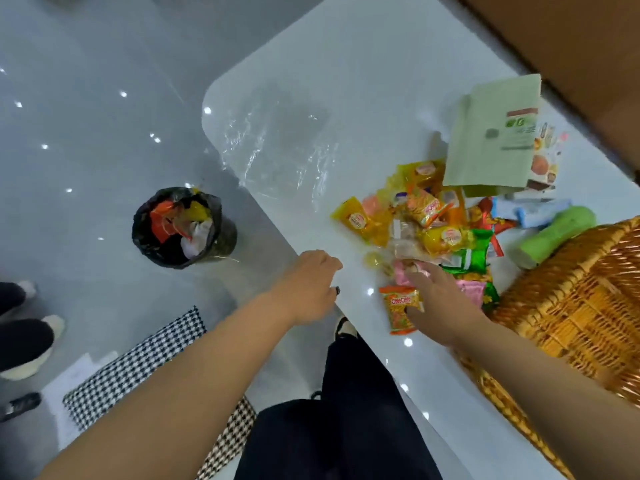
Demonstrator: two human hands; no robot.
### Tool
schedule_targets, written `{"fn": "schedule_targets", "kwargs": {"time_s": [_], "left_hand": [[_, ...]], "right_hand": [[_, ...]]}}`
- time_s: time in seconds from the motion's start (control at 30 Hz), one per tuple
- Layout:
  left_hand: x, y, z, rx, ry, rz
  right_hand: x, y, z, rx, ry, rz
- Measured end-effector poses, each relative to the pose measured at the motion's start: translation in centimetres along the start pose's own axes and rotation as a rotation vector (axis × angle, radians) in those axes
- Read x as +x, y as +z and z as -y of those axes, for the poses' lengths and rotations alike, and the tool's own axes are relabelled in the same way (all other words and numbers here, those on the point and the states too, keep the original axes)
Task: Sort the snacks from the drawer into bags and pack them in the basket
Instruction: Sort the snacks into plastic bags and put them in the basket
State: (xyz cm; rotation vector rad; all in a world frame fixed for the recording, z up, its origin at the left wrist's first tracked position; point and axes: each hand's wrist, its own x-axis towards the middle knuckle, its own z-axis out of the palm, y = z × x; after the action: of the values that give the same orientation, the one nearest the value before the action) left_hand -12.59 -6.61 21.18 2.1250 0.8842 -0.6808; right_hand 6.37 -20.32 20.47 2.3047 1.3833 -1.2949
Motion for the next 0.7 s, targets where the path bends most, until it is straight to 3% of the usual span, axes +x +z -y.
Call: {"fn": "schedule_targets", "kwargs": {"time_s": [0.2, 0.33, 0.57, 0.7], "left_hand": [[3.3, -2.3, 1.1, 0.194, 0.039, 0.011], [5.6, -3.0, 1.1, 0.228, 0.114, 0.101], [7.5, -2.3, 3.2, 0.403, 0.315, 0.120], [7.8, -2.5, 6.8, 0.474, 0.335, 0.120]], "right_hand": [[1.2, -0.5, 1.4, 0.081, 0.060, -0.002], [1.5, 1.5, 2.9, 0.170, 0.142, 0.010], [2.2, 5.9, 7.9, 0.410, 0.347, -0.109], [2.6, 8.3, 11.1, 0.489, 0.426, -0.160]]}}
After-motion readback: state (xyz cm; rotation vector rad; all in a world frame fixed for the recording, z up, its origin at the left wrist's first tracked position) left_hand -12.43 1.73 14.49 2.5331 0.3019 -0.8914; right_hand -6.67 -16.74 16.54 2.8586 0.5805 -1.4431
